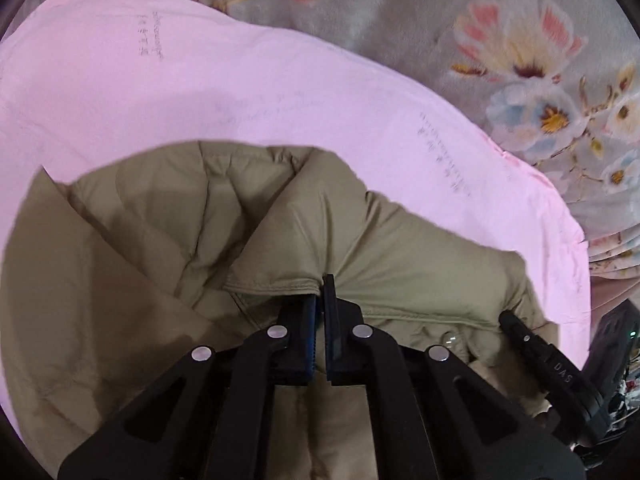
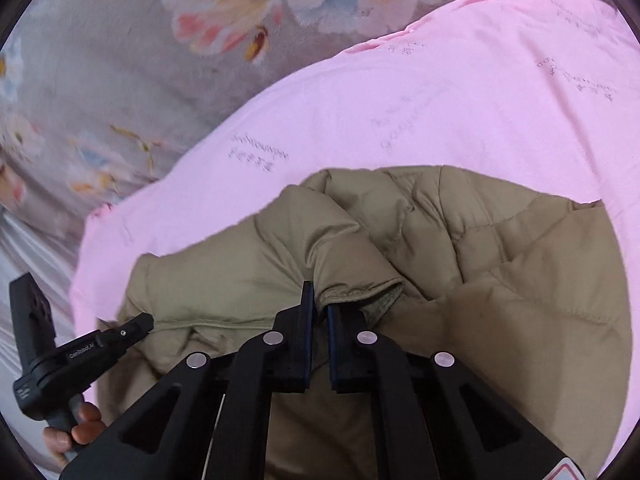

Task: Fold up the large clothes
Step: 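Fold the collar end down toward the hem with both tools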

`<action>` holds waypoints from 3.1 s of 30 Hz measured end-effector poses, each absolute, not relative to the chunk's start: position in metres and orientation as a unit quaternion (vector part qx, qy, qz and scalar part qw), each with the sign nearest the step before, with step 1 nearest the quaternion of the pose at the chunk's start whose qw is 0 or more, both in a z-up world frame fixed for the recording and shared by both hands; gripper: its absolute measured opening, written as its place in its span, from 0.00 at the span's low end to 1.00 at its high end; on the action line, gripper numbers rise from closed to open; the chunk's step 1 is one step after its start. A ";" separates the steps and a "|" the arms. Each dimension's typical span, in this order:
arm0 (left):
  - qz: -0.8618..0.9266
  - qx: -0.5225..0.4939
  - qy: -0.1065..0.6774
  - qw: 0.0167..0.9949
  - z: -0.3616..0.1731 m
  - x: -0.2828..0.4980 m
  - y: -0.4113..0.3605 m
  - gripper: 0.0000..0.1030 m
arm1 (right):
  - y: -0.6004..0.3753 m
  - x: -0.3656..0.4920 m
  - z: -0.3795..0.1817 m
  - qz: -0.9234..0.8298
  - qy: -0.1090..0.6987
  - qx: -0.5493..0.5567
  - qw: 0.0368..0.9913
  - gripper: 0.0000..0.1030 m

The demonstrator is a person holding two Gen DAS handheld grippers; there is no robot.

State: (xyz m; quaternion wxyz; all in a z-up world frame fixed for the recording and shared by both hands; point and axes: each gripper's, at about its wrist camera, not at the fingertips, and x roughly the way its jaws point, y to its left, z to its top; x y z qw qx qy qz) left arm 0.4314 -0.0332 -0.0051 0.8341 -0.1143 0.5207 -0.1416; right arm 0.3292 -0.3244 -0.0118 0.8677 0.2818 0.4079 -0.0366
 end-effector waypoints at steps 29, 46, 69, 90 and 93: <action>-0.124 -0.039 0.446 0.885 -0.006 0.407 -0.050 0.07 | -0.246 0.362 -0.023 -0.033 0.423 0.132 0.896 0.12; -0.141 0.020 0.454 0.879 0.014 0.431 -0.102 0.07 | -0.247 0.362 -0.022 -0.034 0.423 0.129 0.896 0.12; -0.110 0.047 0.430 0.895 -0.020 0.428 -0.105 0.00 | -0.249 0.361 -0.024 -0.034 0.421 0.143 0.895 0.11; -0.107 0.049 0.427 0.897 -0.022 0.429 -0.106 0.00 | -0.250 0.361 -0.026 -0.040 0.426 0.140 0.893 0.07; -0.108 0.049 0.426 0.897 -0.022 0.429 -0.106 0.00 | -0.250 0.362 -0.026 -0.040 0.427 0.140 0.893 0.07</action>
